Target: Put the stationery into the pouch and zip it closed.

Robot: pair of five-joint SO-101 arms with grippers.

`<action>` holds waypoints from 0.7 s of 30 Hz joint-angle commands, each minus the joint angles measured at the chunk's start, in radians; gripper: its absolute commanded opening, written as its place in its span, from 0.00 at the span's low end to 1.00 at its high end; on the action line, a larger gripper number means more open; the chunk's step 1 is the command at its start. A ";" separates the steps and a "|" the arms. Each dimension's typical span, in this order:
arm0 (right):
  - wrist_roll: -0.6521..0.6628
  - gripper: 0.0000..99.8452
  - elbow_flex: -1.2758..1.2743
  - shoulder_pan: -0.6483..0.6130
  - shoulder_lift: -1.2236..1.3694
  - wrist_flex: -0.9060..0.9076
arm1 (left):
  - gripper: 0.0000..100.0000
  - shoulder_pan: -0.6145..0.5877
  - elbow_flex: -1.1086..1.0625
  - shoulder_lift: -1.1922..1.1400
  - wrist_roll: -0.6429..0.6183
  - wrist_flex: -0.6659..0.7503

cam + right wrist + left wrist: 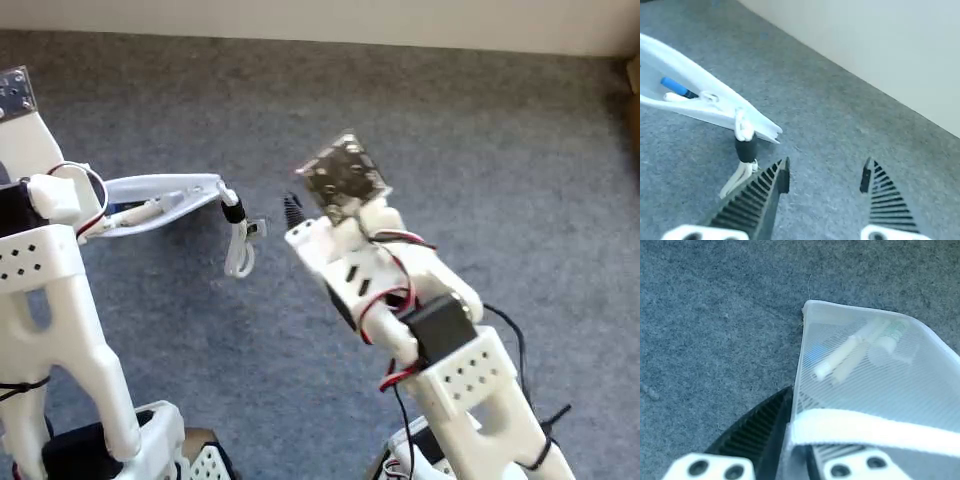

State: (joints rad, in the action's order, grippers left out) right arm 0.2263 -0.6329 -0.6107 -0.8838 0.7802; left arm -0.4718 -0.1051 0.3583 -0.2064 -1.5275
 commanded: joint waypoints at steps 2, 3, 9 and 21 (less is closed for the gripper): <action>-0.008 0.22 -0.058 -0.005 -0.044 -0.008 | 0.01 -0.013 -0.008 -0.015 -0.009 0.017; -0.008 0.22 -0.076 -0.016 -0.048 -0.035 | 0.01 -0.013 -0.008 -0.015 -0.009 0.017; -0.002 0.22 -0.213 -0.024 -0.050 -0.180 | 0.01 -0.013 -0.008 -0.015 -0.009 0.017; 0.000 0.22 -0.398 -0.200 -0.044 -0.443 | 0.01 -0.013 -0.008 -0.015 -0.011 0.020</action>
State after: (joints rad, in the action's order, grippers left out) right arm 0.2263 -1.0242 -0.7534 -0.8945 0.4242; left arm -0.4718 -0.1051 0.3583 -0.2064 -1.5275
